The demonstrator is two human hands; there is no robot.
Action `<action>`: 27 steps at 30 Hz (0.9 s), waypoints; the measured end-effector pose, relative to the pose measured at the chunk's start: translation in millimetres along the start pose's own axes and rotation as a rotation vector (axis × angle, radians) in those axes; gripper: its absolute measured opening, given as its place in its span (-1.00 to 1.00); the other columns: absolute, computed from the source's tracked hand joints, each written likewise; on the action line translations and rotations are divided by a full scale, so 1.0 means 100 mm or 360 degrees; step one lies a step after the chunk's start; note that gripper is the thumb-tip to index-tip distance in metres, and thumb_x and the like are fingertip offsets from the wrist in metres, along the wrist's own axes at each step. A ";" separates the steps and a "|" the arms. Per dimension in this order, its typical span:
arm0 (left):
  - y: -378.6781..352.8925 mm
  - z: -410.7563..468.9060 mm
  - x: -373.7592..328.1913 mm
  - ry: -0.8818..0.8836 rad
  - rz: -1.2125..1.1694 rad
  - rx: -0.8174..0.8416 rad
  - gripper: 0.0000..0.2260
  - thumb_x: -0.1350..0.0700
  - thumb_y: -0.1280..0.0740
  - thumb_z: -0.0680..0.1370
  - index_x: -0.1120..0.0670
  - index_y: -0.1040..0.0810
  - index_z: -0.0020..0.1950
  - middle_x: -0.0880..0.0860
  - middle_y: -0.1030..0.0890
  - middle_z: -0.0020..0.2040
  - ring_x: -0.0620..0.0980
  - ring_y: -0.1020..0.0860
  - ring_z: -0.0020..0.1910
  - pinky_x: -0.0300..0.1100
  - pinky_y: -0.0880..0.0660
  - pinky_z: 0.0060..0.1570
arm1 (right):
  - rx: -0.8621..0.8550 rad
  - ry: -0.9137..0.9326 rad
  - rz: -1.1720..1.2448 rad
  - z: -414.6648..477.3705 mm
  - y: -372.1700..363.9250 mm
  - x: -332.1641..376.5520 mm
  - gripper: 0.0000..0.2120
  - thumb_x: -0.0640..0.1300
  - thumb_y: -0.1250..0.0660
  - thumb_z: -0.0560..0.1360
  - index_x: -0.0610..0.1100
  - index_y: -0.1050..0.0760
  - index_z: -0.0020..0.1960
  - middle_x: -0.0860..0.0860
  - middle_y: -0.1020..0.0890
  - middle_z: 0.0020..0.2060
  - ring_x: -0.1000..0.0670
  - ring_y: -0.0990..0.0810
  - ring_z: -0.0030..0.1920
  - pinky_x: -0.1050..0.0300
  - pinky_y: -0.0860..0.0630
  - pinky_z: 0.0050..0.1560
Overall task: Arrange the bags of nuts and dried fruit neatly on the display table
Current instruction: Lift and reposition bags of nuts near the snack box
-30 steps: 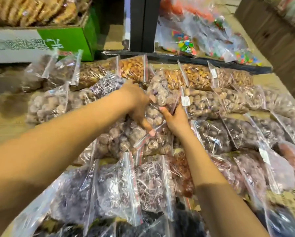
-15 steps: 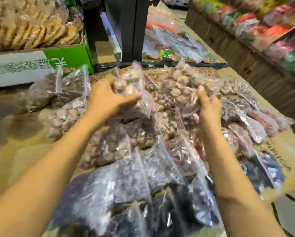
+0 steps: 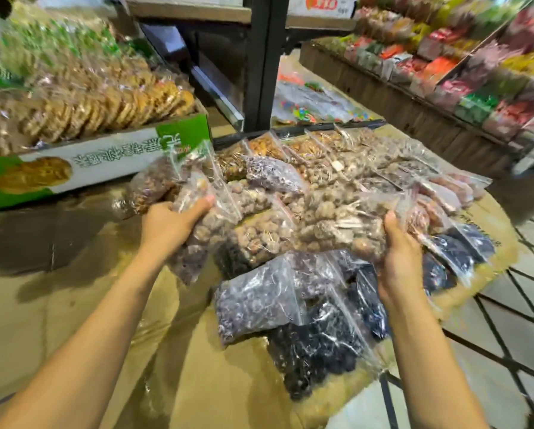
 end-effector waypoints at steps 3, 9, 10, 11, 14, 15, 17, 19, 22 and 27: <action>-0.27 0.02 0.17 -0.0060 0.0194 0.0121 -0.49 -0.22 -0.48 0.33 0.04 -0.26 -0.48 -0.01 -0.31 -0.56 -0.01 -0.30 -0.53 -0.14 -0.11 -0.50 | -0.0031 -0.0065 -0.0109 -0.11 0.13 -0.02 -0.75 -0.01 -0.25 0.56 -0.15 -0.61 0.01 -0.07 -0.70 -0.07 -0.08 -0.66 -0.05 -0.05 -0.55 0.05; -0.88 0.15 0.66 -0.0112 0.0582 0.0463 -0.19 -0.60 -0.09 0.25 0.10 -0.54 -0.01 0.11 -0.65 -0.12 0.14 -0.58 -0.12 -0.05 -0.51 -0.15 | -0.0014 0.0009 -0.0332 -0.01 0.17 0.04 -0.42 0.06 -0.28 0.53 -0.53 -0.40 0.08 -0.51 -0.52 -0.02 -0.20 -0.53 -0.23 -0.01 -0.53 -0.20; -0.91 0.20 0.69 -0.0138 0.0647 0.0479 -0.09 -0.62 -0.02 0.25 0.12 -0.52 0.14 0.15 -0.65 0.02 0.17 -0.58 0.00 0.00 -0.52 -0.03 | 0.0013 0.0035 -0.0360 0.02 0.14 0.04 -0.45 0.00 -0.24 0.56 -0.58 -0.37 0.05 -0.51 -0.50 -0.15 -0.16 -0.47 -0.29 0.12 -0.49 -0.27; -0.92 0.22 0.71 -0.0148 0.0708 0.0508 -0.05 -0.60 -0.01 0.28 0.15 -0.47 0.27 0.19 -0.61 0.16 0.20 -0.55 0.12 0.03 -0.50 0.07 | 0.0055 0.0041 -0.0384 0.04 0.08 0.03 -0.51 -0.05 -0.21 0.58 -0.56 -0.43 -0.07 -0.39 -0.46 -0.27 -0.11 -0.39 -0.34 0.20 -0.45 -0.34; -0.92 0.23 0.71 -0.0189 0.0795 0.0620 -0.10 -0.51 -0.04 0.38 0.17 -0.34 0.42 0.20 -0.44 0.39 0.19 -0.43 0.32 0.08 -0.39 0.27 | 0.0130 0.0074 -0.0524 0.14 -0.13 -0.02 -0.50 0.05 -0.21 0.57 -0.39 -0.40 -0.28 -0.21 -0.38 -0.36 -0.11 -0.32 -0.38 0.14 -0.34 -0.26; -0.89 0.19 0.69 -0.0190 0.0799 0.0628 -0.12 -0.51 -0.02 0.38 0.15 -0.34 0.42 0.19 -0.44 0.39 0.17 -0.43 0.32 0.08 -0.39 0.27 | 0.0182 0.0069 -0.0518 0.16 -0.21 -0.07 -0.42 0.09 -0.22 0.56 -0.47 -0.37 -0.27 -0.26 -0.39 -0.38 -0.17 -0.36 -0.39 0.12 -0.38 -0.29; -0.79 0.13 0.67 -0.0151 0.0602 0.0472 -0.13 -0.55 0.01 0.36 0.07 -0.35 0.41 0.12 -0.47 0.36 0.14 -0.44 0.30 0.09 -0.40 0.26 | 0.0261 0.0041 -0.0470 0.18 -0.37 -0.10 -0.35 0.10 -0.23 0.54 -0.59 -0.35 -0.10 -0.50 -0.44 -0.31 -0.39 -0.46 -0.34 0.00 -0.52 -0.26; -0.65 -0.01 0.50 -0.0144 0.0197 0.0240 -0.22 -0.52 -0.07 0.38 0.00 -0.40 0.37 -0.01 -0.51 0.27 0.00 -0.48 0.24 0.00 -0.45 0.22 | 0.0307 -0.0015 -0.0452 0.21 -0.54 -0.10 -0.45 0.05 -0.22 0.55 -0.51 -0.47 -0.07 -0.48 -0.55 -0.18 -0.40 -0.54 -0.23 -0.10 -0.55 -0.08; -0.63 -0.32 0.14 0.0130 -0.0614 0.0544 -0.34 -0.39 -0.30 0.31 -0.04 -0.50 0.28 -0.17 -0.57 0.14 -0.24 -0.53 0.09 -0.33 -0.46 0.09 | 0.0475 -0.0200 -0.0382 0.13 -0.87 -0.15 -0.71 -0.01 -0.19 0.58 -0.14 -0.61 -0.10 -0.11 -0.71 -0.22 -0.18 -0.65 -0.16 -0.03 -0.58 -0.05; -0.57 -0.39 0.17 0.0758 -0.1568 0.0802 -0.53 -0.07 -0.41 0.33 0.04 -0.54 0.21 0.18 -0.68 0.07 0.18 -0.65 0.03 0.15 -0.55 0.09 | 0.0855 -0.0279 -0.0625 -0.15 -1.44 -0.46 -0.71 0.08 -0.15 0.59 -0.07 -0.56 -0.04 -0.22 -0.66 -0.06 -0.26 -0.61 -0.04 -0.15 -0.55 0.05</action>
Point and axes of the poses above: each hand's wrist, its own z-axis towards the middle knuckle, its own y-axis out of the back of the hand, x = y × z, the point moved 6 cm from there along z, towards the middle knuckle
